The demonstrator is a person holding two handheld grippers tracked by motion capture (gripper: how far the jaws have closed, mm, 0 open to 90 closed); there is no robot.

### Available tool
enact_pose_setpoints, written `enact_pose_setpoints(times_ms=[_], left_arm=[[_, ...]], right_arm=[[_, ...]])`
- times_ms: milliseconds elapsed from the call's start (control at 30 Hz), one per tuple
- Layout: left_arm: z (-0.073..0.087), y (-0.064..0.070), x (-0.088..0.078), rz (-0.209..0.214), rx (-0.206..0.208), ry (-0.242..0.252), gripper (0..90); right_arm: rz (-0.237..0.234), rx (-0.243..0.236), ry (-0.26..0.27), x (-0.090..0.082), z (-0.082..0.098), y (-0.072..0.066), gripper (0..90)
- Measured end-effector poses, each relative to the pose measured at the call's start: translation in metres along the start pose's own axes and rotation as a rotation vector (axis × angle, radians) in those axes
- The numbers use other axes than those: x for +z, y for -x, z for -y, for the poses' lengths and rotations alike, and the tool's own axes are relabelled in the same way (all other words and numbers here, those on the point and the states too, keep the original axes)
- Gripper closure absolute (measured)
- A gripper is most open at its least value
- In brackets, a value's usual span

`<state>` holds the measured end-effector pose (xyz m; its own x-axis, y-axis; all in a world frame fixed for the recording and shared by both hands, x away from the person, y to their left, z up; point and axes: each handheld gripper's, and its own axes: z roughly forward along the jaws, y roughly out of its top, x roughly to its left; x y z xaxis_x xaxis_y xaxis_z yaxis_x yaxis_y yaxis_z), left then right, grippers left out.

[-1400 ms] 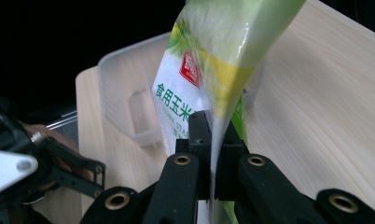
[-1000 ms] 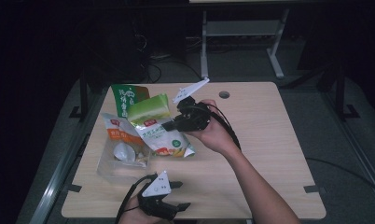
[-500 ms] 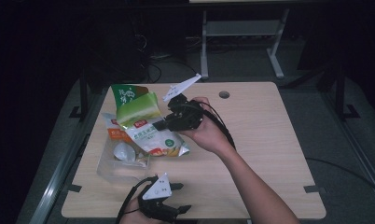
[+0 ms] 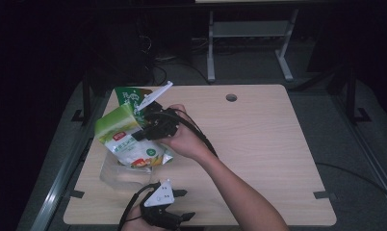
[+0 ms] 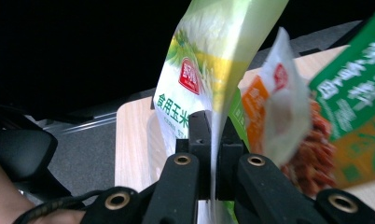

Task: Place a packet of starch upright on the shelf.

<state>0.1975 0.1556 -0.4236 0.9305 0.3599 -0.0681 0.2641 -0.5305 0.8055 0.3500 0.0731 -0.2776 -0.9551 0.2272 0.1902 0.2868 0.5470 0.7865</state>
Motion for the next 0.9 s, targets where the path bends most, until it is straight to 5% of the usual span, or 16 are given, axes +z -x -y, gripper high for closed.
enact_pose_setpoints(times_ms=[367, 533, 900], left_arm=[[0.009, 0.001, -0.007, -0.001, -0.010, -0.021, 31.4], [0.010, 0.001, -0.007, 0.000, -0.006, -0.018, 31.4], [0.013, 0.000, -0.009, 0.001, -0.017, -0.013, 31.2]], right_arm=[[-0.052, 0.007, -0.029, 0.050, -0.009, -0.003, 88.1], [-0.091, 0.034, -0.015, 0.063, -0.009, -0.004, 88.1], [-0.100, 0.053, -0.049, 0.094, 0.002, -0.004, 87.7]])
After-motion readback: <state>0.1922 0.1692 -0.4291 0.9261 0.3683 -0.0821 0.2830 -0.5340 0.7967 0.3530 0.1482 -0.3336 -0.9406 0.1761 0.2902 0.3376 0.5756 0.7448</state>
